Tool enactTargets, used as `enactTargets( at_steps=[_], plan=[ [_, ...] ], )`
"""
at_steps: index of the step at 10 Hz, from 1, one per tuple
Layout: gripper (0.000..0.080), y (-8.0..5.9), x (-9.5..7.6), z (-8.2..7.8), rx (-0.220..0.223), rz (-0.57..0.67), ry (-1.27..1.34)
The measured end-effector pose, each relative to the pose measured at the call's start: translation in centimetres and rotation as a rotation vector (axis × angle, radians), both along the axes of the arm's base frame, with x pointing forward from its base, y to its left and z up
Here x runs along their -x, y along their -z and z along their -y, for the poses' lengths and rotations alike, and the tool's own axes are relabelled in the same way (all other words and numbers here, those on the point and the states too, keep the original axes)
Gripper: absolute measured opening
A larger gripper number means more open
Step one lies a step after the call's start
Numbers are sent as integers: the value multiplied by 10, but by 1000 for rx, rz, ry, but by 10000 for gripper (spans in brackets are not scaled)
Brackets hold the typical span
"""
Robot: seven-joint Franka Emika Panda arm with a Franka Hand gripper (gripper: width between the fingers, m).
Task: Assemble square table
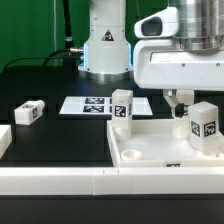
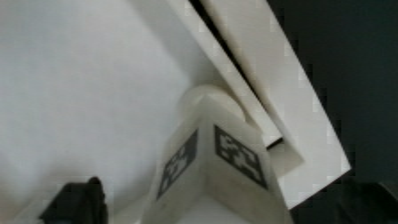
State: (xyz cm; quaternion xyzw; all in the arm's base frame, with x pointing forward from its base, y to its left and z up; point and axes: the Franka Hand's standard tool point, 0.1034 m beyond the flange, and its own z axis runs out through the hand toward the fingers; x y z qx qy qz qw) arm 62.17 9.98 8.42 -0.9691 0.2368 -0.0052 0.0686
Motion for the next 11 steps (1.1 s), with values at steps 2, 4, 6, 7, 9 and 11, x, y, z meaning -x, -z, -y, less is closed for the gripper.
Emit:
enactTargets(
  at_steps=[2, 4, 6, 7, 9, 11],
  plan=[
    [649, 0, 0, 0, 14, 27, -198],
    [649, 0, 0, 0, 24, 45, -343],
    [649, 0, 0, 1, 37, 61, -492],
    [649, 0, 0, 2, 38, 63, -506],
    [524, 0, 0, 1, 37, 62, -498],
    [284, 0, 0, 2, 37, 62, -498]
  ],
)
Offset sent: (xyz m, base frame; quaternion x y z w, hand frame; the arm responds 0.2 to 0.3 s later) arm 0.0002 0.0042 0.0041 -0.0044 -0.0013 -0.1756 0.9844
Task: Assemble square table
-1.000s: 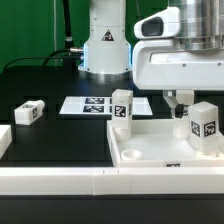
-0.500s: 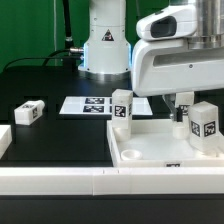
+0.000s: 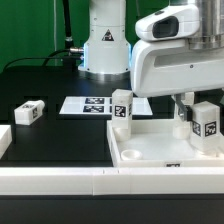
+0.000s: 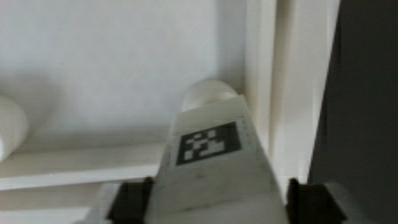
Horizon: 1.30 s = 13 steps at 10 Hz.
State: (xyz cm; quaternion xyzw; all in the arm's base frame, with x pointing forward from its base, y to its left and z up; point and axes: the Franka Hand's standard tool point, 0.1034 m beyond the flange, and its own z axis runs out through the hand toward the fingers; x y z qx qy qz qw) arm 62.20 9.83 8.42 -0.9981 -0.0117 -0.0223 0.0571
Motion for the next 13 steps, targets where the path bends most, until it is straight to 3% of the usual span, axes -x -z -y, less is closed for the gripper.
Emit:
enactTargets(
  at_steps=[5, 13],
  plan=[
    [285, 0, 0, 0, -7, -15, 129],
    [285, 1, 0, -7, -61, -105, 1017]
  ],
)
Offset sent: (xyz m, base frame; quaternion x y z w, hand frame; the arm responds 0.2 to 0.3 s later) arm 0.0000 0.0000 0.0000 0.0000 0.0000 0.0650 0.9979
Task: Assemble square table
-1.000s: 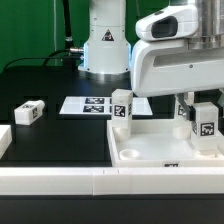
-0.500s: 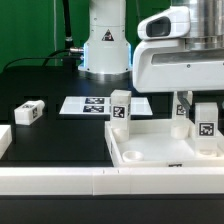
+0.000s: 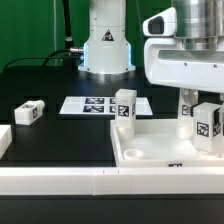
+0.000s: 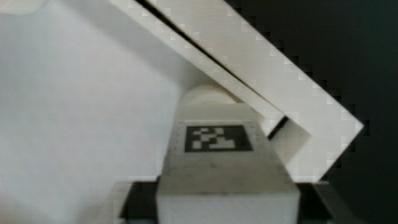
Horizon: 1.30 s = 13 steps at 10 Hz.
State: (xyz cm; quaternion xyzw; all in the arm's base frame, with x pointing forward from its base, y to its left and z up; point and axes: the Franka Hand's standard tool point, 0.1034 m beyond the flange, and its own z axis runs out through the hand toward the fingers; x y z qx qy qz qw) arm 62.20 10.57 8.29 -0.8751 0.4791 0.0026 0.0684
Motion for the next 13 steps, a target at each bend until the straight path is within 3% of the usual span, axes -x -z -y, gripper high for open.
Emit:
enactTargets(
  at_steps=[4, 5, 6, 7, 8, 13],
  plan=[
    [285, 0, 0, 0, -24, -37, 293],
    [361, 0, 0, -1, -28, -40, 313],
    [509, 0, 0, -1, -26, -36, 285],
    [509, 0, 0, -1, -24, -32, 254],
    [621, 0, 0, -1, -23, -29, 231],
    [649, -2, -1, -3, 3, 28, -195]
  ],
)
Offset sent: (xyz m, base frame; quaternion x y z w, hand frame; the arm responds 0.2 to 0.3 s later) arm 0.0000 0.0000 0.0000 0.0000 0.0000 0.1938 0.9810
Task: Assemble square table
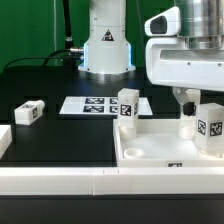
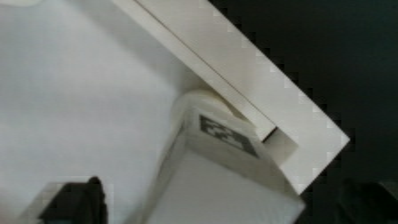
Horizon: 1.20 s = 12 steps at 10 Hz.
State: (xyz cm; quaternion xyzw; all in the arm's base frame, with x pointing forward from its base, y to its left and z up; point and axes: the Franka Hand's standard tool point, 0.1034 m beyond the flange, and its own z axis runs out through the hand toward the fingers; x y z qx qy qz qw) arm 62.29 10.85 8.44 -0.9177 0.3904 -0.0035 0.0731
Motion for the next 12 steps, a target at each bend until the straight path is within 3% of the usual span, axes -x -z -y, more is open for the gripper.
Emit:
enactTargets(
  at_steps=[8, 10, 11, 12],
  plan=[
    [649, 0, 0, 3, 62, 79, -695],
    [608, 0, 0, 4, 63, 80, -706],
    [433, 0, 0, 4, 62, 80, -705],
    [433, 0, 0, 4, 61, 80, -697]
  ],
)
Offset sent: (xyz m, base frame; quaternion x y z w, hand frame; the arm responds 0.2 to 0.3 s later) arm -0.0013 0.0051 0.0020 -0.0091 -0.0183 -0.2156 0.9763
